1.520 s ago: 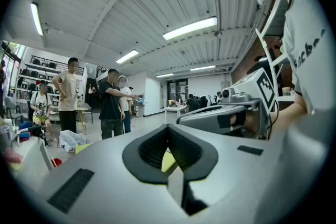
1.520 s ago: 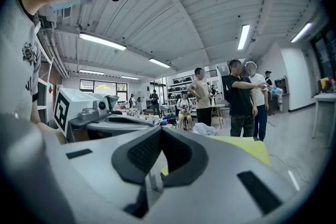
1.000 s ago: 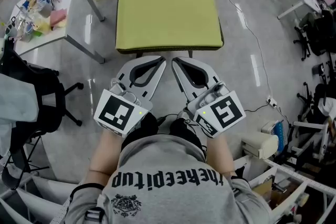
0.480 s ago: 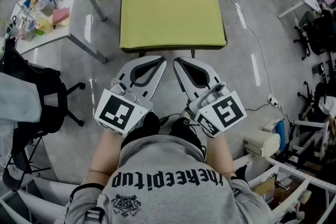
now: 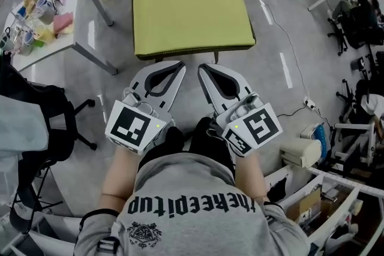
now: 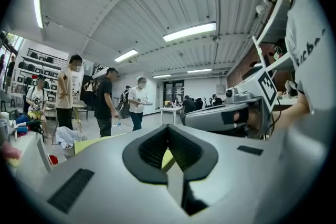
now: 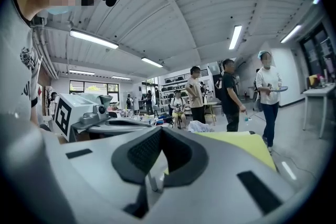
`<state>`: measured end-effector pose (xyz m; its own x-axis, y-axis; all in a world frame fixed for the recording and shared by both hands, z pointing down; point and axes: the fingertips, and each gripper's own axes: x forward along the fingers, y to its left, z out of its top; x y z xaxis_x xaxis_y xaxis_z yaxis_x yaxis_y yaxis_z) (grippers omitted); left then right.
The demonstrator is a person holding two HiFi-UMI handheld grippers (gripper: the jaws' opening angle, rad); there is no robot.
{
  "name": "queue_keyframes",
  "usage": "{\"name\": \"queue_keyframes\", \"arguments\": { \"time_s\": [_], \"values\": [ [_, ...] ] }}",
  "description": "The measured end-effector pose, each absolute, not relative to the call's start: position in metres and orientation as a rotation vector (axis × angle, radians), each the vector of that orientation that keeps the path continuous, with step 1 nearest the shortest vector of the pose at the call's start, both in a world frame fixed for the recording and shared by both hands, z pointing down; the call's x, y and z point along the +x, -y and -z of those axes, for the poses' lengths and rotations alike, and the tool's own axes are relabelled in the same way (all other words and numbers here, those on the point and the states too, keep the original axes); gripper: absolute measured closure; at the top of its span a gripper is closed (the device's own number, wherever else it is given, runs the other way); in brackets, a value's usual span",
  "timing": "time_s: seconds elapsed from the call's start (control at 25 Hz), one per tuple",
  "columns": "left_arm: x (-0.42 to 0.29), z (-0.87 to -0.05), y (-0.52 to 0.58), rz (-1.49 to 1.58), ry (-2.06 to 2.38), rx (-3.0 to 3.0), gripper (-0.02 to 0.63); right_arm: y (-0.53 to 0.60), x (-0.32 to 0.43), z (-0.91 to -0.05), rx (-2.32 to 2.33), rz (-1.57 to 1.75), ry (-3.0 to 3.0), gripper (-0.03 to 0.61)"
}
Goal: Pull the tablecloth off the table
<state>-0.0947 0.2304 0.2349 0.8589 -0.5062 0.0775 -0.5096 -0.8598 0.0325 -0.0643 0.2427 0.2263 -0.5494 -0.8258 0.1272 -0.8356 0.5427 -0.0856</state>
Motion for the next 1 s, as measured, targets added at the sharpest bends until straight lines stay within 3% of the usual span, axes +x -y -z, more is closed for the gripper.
{"name": "queue_keyframes", "arguments": {
  "time_s": [1.0],
  "values": [
    [-0.093,-0.243,-0.166,-0.104,0.913,2.914,0.600,-0.179,-0.052,-0.230,1.416,-0.226,2.702,0.568]
  ]
}}
